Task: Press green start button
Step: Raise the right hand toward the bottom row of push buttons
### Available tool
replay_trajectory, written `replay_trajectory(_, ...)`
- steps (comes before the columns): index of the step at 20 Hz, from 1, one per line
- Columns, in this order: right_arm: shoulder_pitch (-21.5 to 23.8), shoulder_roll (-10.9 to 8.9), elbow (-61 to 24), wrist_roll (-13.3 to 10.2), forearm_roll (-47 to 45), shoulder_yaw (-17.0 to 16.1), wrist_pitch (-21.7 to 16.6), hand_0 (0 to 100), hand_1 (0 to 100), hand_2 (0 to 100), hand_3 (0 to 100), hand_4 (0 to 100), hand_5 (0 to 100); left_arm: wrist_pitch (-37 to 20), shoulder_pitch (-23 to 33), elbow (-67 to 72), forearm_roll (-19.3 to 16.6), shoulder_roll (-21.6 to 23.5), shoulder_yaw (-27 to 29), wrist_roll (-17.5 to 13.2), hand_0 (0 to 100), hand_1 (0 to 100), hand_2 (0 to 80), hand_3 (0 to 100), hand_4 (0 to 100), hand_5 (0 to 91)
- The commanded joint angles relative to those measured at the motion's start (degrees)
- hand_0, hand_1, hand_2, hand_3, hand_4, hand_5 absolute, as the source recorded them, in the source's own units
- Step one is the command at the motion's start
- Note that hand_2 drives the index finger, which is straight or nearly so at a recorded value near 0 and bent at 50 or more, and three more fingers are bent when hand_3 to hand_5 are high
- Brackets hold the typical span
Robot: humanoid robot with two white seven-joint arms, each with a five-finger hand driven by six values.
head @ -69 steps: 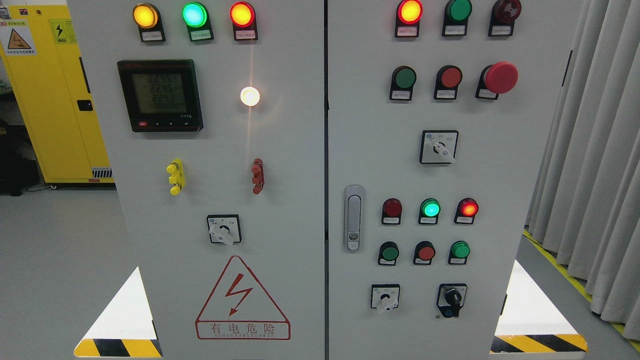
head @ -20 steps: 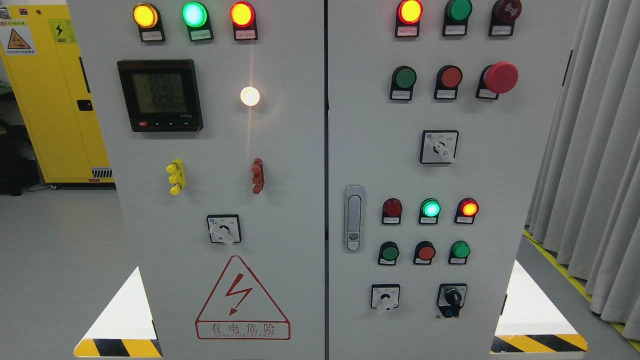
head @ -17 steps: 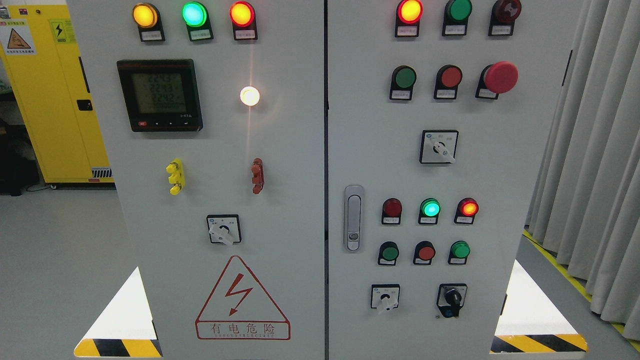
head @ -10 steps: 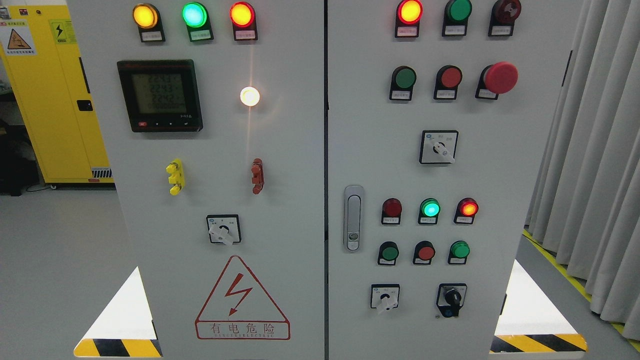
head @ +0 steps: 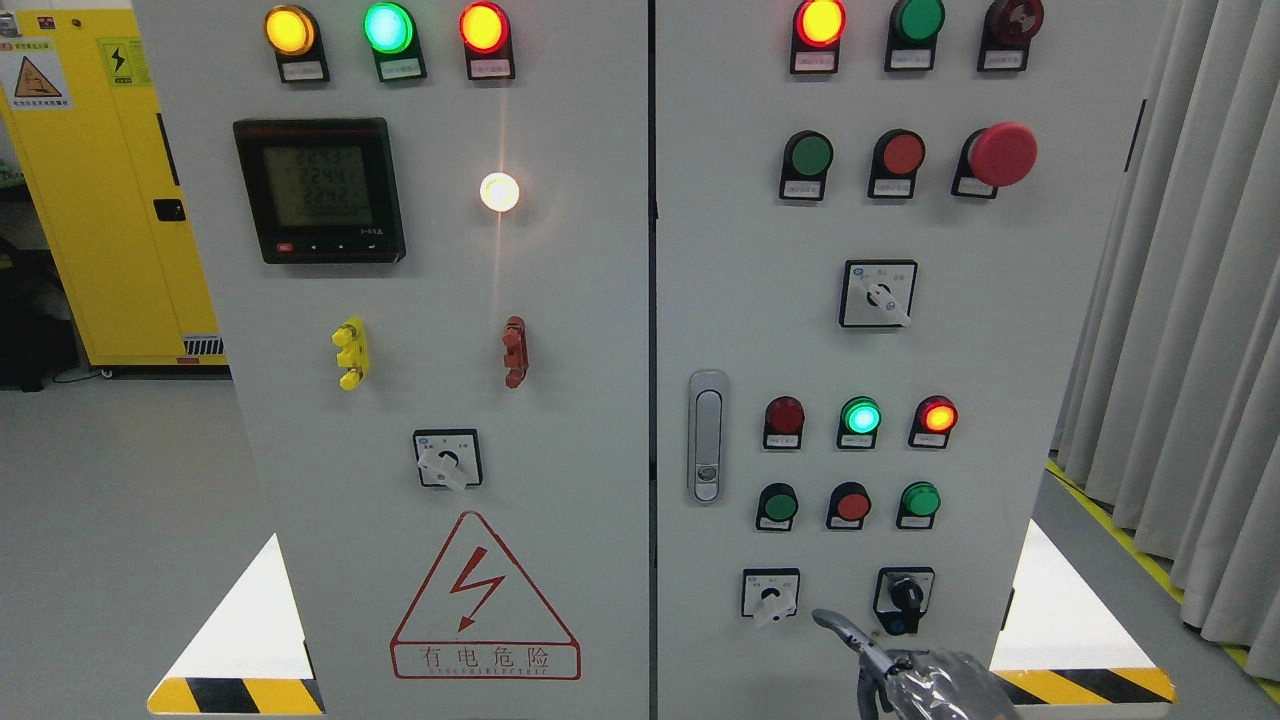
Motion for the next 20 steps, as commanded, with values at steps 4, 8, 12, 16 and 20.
replay_trajectory(4, -7.5, 0.19, 2.0, 2.2, 2.6, 1.7, 0.1, 35, 65, 0, 78, 82, 79, 0.0, -1.5, -1.6, 0.0, -0.9, -0.1, 0.0, 12, 56, 0.0, 0, 0, 0.0)
replay_trajectory(8, -8.9, 0.19, 3.5, 2.8, 2.7, 1.7, 0.2, 36, 65, 0, 77, 82, 78, 0.0, -1.5, -1.6, 0.0, -0.9, -0.1, 0.0, 12, 56, 0.0, 0, 0, 0.0)
replay_trajectory(12, -10.5, 0.19, 4.6, 2.8, 3.3, 1.7, 0.2, 37, 65, 0, 77, 82, 78, -0.1, -1.5, -1.6, 0.0, -0.9, -0.1, 0.0, 12, 56, 0.0, 0, 0, 0.0)
replay_trajectory(16, -11.1, 0.19, 6.2, 2.8, 3.4, 1.7, 0.2, 38, 65, 0, 77, 81, 78, 0.0, -1.5, -1.6, 0.0, -0.9, -0.1, 0.0, 12, 56, 0.0, 0, 0, 0.0)
replay_trajectory(20, -12.1, 0.27, 7.8, 2.9, 3.5, 1.7, 0.3, 38, 65, 0, 77, 81, 77, -0.1, -1.5, -1.6, 0.0, -0.9, -0.1, 0.0, 12, 56, 0.0, 0, 0, 0.0)
